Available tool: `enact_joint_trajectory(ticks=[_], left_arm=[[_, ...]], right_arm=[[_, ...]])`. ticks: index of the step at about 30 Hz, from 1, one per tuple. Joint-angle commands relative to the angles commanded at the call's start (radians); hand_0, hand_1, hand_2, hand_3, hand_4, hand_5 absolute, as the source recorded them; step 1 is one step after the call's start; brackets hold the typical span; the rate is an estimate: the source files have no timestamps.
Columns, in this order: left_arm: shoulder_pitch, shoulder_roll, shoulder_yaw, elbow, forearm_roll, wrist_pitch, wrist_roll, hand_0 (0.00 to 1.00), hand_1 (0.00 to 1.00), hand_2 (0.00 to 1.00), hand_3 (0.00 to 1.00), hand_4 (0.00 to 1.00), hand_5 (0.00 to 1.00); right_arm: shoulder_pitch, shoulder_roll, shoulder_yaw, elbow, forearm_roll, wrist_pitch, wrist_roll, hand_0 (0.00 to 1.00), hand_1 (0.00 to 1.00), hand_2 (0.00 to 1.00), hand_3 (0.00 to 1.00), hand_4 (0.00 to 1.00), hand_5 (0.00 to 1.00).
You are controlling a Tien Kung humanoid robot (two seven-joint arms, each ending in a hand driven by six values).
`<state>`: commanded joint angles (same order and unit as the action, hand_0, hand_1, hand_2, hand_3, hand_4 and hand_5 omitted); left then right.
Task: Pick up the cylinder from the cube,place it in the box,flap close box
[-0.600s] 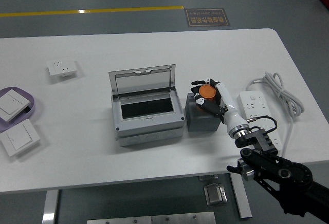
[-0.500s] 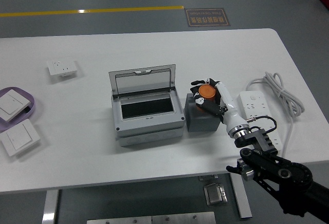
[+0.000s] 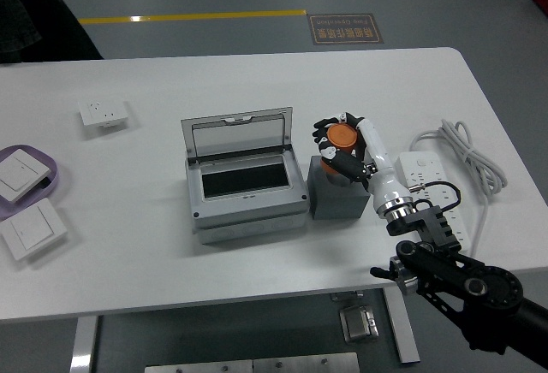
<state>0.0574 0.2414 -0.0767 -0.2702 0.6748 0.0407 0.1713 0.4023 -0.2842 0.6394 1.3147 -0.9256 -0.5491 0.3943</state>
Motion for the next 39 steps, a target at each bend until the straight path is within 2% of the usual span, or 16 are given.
enact_joint_trajectory(ticks=[3, 6, 9, 10, 15, 16, 21, 22, 27, 28, 31, 34, 39], left_arm=[[0.001, 0.000, 0.001, 0.001, -0.001, 0.000, 0.000, 0.632, 0.621, 0.561, 0.639, 0.711, 0.289], [0.002, 0.001, 0.006, 0.003, -0.004, 0.000, 0.000, 0.632, 0.621, 0.561, 0.639, 0.711, 0.289], [0.001, 0.002, 0.009, 0.004, -0.006, 0.000, 0.001, 0.632, 0.621, 0.561, 0.639, 0.711, 0.289], [0.001, 0.003, 0.011, 0.004, -0.006, 0.000, 0.002, 0.631, 0.621, 0.560, 0.639, 0.710, 0.288], [0.000, 0.005, 0.017, 0.004, -0.008, 0.000, 0.002, 0.631, 0.621, 0.560, 0.639, 0.710, 0.288], [0.000, 0.005, 0.019, 0.004, -0.010, 0.000, 0.002, 0.631, 0.620, 0.560, 0.639, 0.711, 0.289], [0.000, 0.008, 0.023, 0.005, -0.011, 0.000, 0.002, 0.631, 0.620, 0.560, 0.639, 0.711, 0.289], [0.000, 0.009, 0.024, 0.005, -0.011, 0.000, 0.002, 0.631, 0.619, 0.559, 0.639, 0.711, 0.290], [-0.001, 0.010, 0.028, 0.005, -0.014, 0.000, 0.003, 0.631, 0.619, 0.559, 0.639, 0.711, 0.290], [-0.002, 0.010, 0.029, 0.005, -0.015, 0.000, 0.003, 0.630, 0.620, 0.559, 0.639, 0.710, 0.290], [-0.003, 0.010, 0.030, 0.005, -0.015, 0.000, 0.003, 0.630, 0.620, 0.559, 0.639, 0.710, 0.290], [-0.003, 0.010, 0.031, 0.004, -0.016, 0.000, 0.003, 0.630, 0.620, 0.560, 0.640, 0.710, 0.290], [-0.004, 0.010, 0.031, 0.003, -0.015, 0.000, 0.003, 0.630, 0.620, 0.560, 0.640, 0.710, 0.290]], right_arm=[[0.025, -0.007, -0.014, 0.066, -0.090, -0.019, -0.070, 0.454, 0.420, 0.401, 0.287, 0.002, 0.002], [0.062, -0.005, -0.034, 0.132, -0.190, -0.017, -0.150, 0.454, 0.420, 0.401, 0.287, 0.002, 0.002], [0.104, 0.005, -0.060, 0.194, -0.292, 0.004, -0.240, 0.454, 0.420, 0.401, 0.287, 0.002, 0.002], [0.118, 0.010, -0.071, 0.208, -0.324, 0.013, -0.269, 0.323, 0.370, 0.388, 0.278, 0.002, 0.002], [0.200, 0.048, -0.131, 0.235, -0.503, 0.078, -0.440, 0.323, 0.370, 0.388, 0.278, 0.002, 0.002], [0.217, 0.057, -0.144, 0.237, -0.545, 0.096, -0.482, 0.265, 0.363, 0.390, 0.278, 0.002, 0.002], [0.288, 0.095, -0.192, 0.232, -0.728, 0.182, -0.666, 0.265, 0.363, 0.390, 0.278, 0.002, 0.002], [0.299, 0.100, -0.200, 0.229, -0.761, 0.202, -0.700, 0.250, 0.381, 0.427, 0.316, 0.002, 0.002], [0.346, 0.126, -0.239, 0.200, -0.923, 0.330, -0.874, 0.250, 0.381, 0.427, 0.316, 0.002, 0.002], [0.351, 0.129, -0.243, 0.193, -0.948, 0.352, -0.901, 0.252, 0.434, 0.513, 0.461, 0.245, 0.002], [0.362, 0.140, -0.255, 0.165, -1.019, 0.415, -0.979, 0.252, 0.434, 0.513, 0.461, 0.245, 0.002], [0.368, 0.149, -0.267, 0.139, -1.070, 0.446, -1.039, 0.247, 0.428, 0.502, 0.470, 0.262, 0.002], [0.367, 0.156, -0.277, 0.092, -1.086, 0.440, -1.040, 0.247, 0.428, 0.502, 0.470, 0.262, 0.002]])
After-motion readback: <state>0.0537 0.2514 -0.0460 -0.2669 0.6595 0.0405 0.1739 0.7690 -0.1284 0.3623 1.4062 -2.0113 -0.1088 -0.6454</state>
